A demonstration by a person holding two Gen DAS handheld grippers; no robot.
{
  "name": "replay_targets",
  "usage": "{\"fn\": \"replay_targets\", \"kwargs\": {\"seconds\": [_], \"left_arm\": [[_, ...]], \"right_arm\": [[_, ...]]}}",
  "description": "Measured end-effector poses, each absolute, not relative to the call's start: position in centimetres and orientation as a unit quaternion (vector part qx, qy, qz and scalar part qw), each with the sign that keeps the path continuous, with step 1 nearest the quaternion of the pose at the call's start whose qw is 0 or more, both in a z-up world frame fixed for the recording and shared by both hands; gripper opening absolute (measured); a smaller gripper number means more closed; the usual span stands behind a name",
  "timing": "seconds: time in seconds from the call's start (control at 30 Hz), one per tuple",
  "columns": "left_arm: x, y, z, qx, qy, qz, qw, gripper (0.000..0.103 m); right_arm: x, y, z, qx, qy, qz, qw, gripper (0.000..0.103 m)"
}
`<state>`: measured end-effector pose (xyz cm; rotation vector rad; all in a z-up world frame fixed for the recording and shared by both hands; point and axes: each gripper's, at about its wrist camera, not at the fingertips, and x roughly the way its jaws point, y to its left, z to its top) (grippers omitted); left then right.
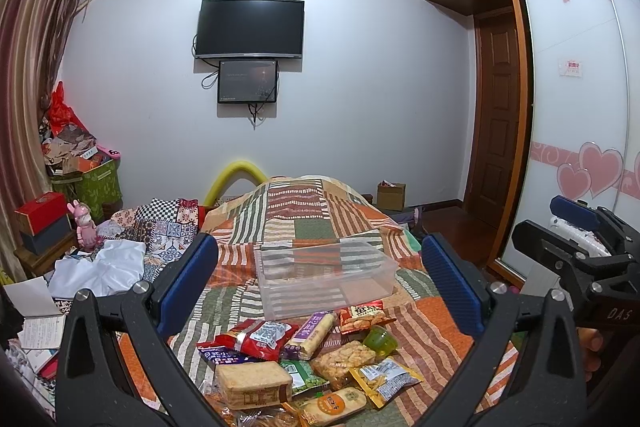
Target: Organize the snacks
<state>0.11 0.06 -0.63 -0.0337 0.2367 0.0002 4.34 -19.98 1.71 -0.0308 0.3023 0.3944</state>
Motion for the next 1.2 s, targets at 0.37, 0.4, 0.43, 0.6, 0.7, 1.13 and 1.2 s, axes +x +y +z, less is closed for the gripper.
{"fn": "replay_targets", "kwargs": {"seconds": [0.37,0.4,0.43,0.6,0.7,1.13,1.2], "left_arm": [[0.11,0.03,-0.71,-0.017,0.118,0.0,0.993,0.103],[0.13,0.06,-0.66,-0.017,0.118,0.0,0.993,0.103],[0.13,0.06,-0.66,-0.017,0.118,0.001,0.993,0.103],[0.19,0.06,-0.67,-0.016,0.118,0.0,0.993,0.103],[0.18,0.05,-0.67,-0.017,0.118,0.0,0.993,0.103],[0.23,0.12,-0.7,-0.018,0.12,0.0,0.993,0.103],[0.22,0.1,-0.7,-0.017,0.12,0.0,0.993,0.103]], "right_arm": [[4.37,-20.03,1.63,-0.015,0.149,0.195,0.969,0.103],[4.38,-20.03,1.63,-0.015,0.15,0.196,0.969,0.103],[4.38,-20.02,1.64,-0.015,0.15,0.196,0.969,0.103],[4.19,-19.88,1.8,-0.015,0.15,0.196,0.969,0.103],[4.2,-19.9,1.8,-0.015,0.15,0.196,0.969,0.103],[4.28,-19.95,1.79,-0.015,0.15,0.196,0.969,0.103],[3.82,-19.41,1.83,-0.016,0.15,0.197,0.969,0.103]]}}
